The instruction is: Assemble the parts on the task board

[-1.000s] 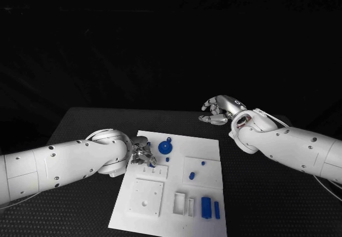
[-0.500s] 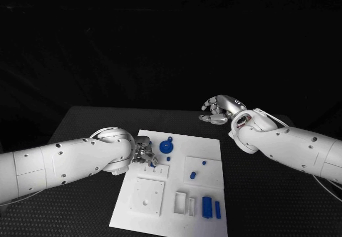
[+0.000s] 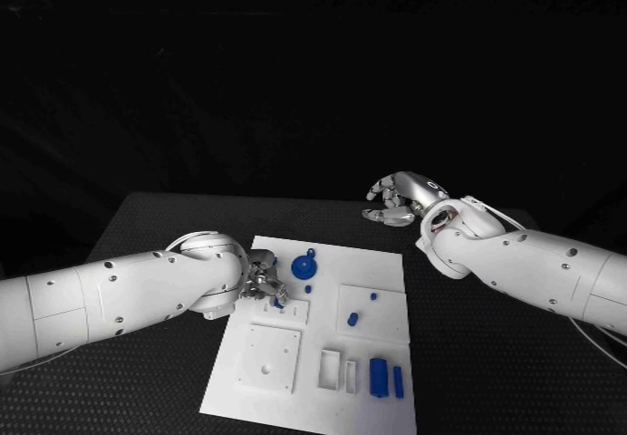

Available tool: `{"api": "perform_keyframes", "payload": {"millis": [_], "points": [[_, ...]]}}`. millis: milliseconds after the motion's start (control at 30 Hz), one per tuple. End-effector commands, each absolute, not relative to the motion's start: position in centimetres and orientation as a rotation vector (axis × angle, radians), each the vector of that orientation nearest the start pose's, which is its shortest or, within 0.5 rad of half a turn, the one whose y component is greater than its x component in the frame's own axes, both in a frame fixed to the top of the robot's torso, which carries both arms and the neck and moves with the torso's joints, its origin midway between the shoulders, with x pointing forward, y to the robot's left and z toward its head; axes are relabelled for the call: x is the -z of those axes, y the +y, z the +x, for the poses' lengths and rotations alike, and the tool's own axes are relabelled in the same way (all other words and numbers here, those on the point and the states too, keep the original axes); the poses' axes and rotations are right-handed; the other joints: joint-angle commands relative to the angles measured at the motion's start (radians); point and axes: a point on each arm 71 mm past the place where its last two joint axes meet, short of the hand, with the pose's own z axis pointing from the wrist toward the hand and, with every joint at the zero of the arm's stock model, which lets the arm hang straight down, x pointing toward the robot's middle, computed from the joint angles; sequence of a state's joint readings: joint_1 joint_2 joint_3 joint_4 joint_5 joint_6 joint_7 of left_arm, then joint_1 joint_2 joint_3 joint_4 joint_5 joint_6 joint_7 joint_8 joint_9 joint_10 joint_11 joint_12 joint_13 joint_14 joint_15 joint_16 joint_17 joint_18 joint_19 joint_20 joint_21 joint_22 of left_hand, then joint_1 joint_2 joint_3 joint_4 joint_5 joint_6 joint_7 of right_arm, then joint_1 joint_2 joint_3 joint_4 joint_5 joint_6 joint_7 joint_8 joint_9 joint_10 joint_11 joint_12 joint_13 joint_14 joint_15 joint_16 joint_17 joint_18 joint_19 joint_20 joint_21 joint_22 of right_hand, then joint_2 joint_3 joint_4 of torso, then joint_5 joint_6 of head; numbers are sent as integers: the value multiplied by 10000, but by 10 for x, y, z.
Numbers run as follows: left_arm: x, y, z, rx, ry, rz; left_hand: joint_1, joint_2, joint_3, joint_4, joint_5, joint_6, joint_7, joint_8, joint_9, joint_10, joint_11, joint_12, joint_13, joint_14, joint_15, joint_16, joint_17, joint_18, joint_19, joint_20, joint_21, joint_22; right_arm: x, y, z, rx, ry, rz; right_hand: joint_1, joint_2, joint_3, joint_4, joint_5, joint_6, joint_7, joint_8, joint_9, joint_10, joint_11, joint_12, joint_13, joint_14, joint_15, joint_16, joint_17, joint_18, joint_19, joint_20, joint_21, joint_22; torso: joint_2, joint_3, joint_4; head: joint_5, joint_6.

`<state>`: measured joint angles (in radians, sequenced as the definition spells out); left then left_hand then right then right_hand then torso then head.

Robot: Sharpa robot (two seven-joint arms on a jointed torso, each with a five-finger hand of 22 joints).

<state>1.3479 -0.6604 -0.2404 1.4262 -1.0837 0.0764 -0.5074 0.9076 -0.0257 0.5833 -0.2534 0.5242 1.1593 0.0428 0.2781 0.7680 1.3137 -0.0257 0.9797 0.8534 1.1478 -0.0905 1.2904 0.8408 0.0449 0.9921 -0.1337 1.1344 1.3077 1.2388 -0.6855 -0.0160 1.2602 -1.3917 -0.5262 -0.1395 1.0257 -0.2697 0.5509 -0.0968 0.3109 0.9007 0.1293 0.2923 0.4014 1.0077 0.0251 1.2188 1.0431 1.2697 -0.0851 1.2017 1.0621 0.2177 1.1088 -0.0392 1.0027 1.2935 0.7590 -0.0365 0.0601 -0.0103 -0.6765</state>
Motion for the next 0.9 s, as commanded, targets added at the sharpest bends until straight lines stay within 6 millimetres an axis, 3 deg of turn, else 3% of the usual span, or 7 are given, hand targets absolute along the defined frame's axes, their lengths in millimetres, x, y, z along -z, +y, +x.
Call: {"api": "perform_keyframes", "payload": {"millis": [33, 267, 467, 900], "points": [[226, 160, 492, 3487, 23122, 138, 7, 132, 457, -378, 889, 658, -530, 107, 975, 863, -960, 26, -20, 799, -1283, 13, -2, 398, 139, -1400, 65, 180, 159, -206, 545, -5450, 14479, 457, 60, -1, -8, -36, 41, -45, 109, 41, 12, -38, 21, 44, -10, 11, 28, -57, -13, 441, 2, 42, -35, 11, -2, -7, 5, -23, -40], [228, 162, 492, 3550, 23071, 27, -42, 143, 478, -376, 891, 652, -534, 134, 1000, 824, -962, -10, -49, 762, -1284, -19, -23, 398, 110, -1392, 57, 172, 160, -204, 544, -5482, 14524, 392, 72, 7, -5, -44, 57, -45, 108, 42, 12, -39, 21, 46, -14, 10, 27, -57, -12, 441, 2, 42, -36, 12, -4, -2, 11, -61, -21], [230, 162, 492, 3551, 23178, 104, -67, 143, 495, -379, 896, 644, -533, 150, 1015, 796, -961, -40, -73, 734, -1279, -46, -40, 398, 86, -1387, 50, 167, 160, -202, 544, -5487, 14553, 294, 94, 45, 13, -47, 77, -23, 103, 57, 18, -41, 17, 51, -23, 10, 24, -59, -12, 441, 4, 43, -37, 13, 2, 7, -23, -57, -12], [232, 159, 492, 3694, 23241, 87, -77, 133, 509, -379, 902, 639, -533, 162, 1025, 782, -961, -58, -90, 719, -1274, -60, -51, 397, 68, -1383, 46, 165, 160, -201, 544, -5485, 14585, 262, 160, 73, 55, -77, 58, 1, 94, 72, 23, -41, 8, 62, -36, 13, 15, -59, -11, 441, 8, 42, -37, 17, -11, 11, 10, -96, -44]]}}
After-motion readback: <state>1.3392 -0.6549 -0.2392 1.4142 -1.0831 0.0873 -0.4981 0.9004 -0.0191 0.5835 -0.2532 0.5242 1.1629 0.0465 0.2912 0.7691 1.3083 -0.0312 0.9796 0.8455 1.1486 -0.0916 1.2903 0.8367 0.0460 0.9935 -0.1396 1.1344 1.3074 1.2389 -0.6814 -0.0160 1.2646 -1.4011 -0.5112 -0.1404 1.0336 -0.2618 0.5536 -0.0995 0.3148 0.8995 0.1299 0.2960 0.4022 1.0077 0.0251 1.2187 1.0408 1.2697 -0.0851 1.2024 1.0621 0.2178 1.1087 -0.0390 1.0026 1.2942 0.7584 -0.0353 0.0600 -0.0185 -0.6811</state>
